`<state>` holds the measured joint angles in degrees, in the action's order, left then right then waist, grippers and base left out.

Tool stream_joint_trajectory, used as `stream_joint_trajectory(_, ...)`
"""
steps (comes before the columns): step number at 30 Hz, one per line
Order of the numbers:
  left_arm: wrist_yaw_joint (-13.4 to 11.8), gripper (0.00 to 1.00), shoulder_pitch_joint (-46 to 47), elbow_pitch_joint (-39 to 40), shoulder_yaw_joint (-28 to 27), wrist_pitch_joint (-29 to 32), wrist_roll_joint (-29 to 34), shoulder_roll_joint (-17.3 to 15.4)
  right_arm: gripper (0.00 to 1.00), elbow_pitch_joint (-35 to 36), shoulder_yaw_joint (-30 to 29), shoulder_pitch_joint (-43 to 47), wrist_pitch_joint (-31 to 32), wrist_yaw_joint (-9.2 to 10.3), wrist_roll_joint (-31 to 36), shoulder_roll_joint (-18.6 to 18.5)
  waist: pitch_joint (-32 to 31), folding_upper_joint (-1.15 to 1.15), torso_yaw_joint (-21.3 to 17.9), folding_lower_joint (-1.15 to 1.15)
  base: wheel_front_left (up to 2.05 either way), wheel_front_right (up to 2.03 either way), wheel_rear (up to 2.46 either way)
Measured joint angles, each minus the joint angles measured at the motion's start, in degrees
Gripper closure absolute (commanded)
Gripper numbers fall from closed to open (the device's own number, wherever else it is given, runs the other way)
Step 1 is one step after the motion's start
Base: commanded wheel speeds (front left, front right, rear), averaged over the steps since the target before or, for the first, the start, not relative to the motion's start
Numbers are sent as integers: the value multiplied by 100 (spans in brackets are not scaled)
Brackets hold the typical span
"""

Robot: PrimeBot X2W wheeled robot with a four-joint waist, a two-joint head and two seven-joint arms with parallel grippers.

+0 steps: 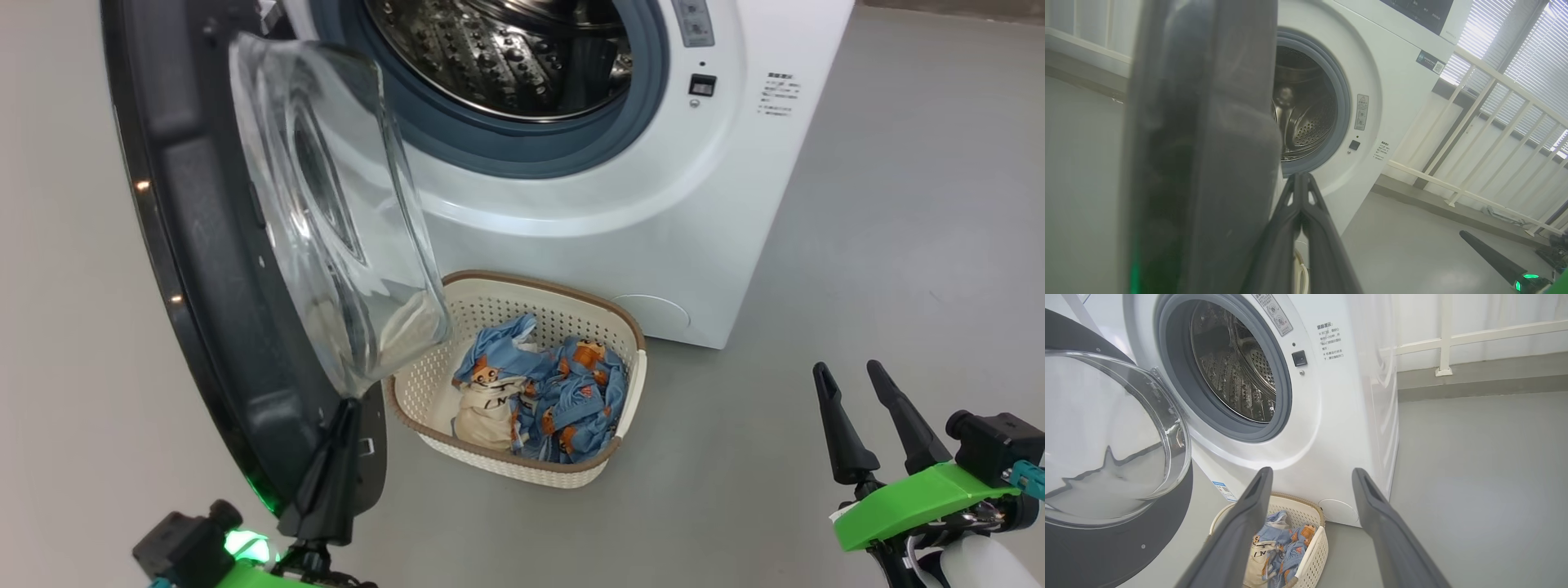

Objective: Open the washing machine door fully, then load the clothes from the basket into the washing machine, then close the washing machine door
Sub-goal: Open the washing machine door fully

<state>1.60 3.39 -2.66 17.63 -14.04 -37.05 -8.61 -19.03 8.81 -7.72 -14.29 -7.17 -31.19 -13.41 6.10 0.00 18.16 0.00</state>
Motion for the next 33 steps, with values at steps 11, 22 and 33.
stream_joint_trajectory(11,-358,100,-258,298,-452,-1,-9,-157,0,0,35,0,0,0,0,-4,12,0,223,0,0,0,0)
stream_joint_trajectory(22,-625,100,-337,320,-1023,-2,-70,-379,0,3,34,1,0,0,0,-34,28,0,312,0,0,0,0)
stream_joint_trajectory(33,-619,100,-210,49,-1586,-18,-163,-597,0,15,24,-1,0,0,0,-93,161,0,400,0,0,0,0)
